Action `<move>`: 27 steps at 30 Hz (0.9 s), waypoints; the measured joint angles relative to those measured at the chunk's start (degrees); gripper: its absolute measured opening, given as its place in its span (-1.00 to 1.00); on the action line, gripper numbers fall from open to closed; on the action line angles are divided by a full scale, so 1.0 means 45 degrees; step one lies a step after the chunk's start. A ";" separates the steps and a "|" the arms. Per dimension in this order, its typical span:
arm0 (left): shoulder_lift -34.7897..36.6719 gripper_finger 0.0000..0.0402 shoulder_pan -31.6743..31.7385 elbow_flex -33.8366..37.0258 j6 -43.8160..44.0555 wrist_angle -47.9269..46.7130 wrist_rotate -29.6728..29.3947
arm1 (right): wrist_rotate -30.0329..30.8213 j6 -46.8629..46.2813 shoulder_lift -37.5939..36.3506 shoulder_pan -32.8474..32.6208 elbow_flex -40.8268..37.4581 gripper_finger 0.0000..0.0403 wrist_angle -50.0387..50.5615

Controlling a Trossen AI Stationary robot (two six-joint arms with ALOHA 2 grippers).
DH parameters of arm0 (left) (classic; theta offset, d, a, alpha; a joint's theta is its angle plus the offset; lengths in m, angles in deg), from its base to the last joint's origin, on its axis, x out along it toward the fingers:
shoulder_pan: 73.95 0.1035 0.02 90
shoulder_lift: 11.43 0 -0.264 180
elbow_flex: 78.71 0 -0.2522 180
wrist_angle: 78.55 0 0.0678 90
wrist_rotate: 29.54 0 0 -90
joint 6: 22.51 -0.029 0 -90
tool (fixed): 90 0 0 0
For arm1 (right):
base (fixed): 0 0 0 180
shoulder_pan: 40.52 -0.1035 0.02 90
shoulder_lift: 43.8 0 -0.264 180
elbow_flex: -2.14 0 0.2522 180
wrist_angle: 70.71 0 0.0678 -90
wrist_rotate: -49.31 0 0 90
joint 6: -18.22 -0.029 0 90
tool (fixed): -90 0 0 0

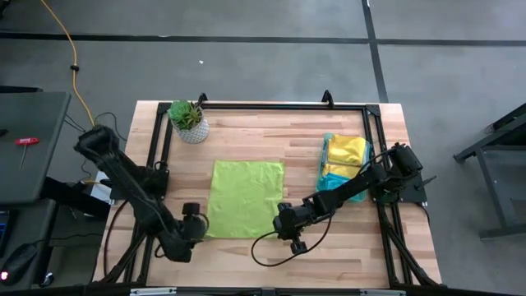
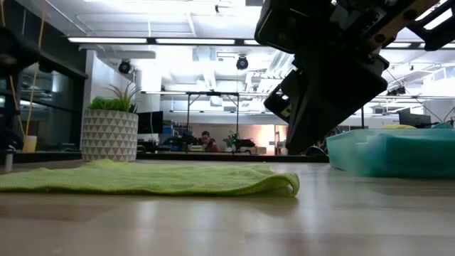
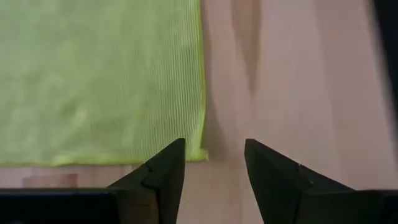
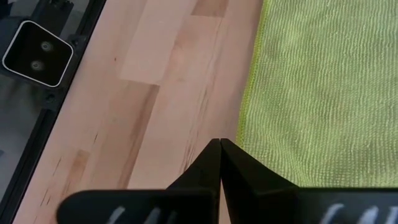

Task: Fold microfiber towels
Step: Fold the green microfiber cloth

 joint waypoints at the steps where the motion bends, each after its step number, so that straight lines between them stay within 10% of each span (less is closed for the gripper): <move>1: -0.0417 -0.21 -0.0035 -0.0001 -0.0075 0.0014 0.0067 | 0.0000 -0.0004 0.0000 0.0000 -0.0001 -1.00 -0.0017; 27: -0.2830 -0.21 0.0169 -0.0004 -0.0912 0.0647 0.0433 | 0.0049 -0.0146 0.0000 0.0000 0.0004 -1.00 -0.0068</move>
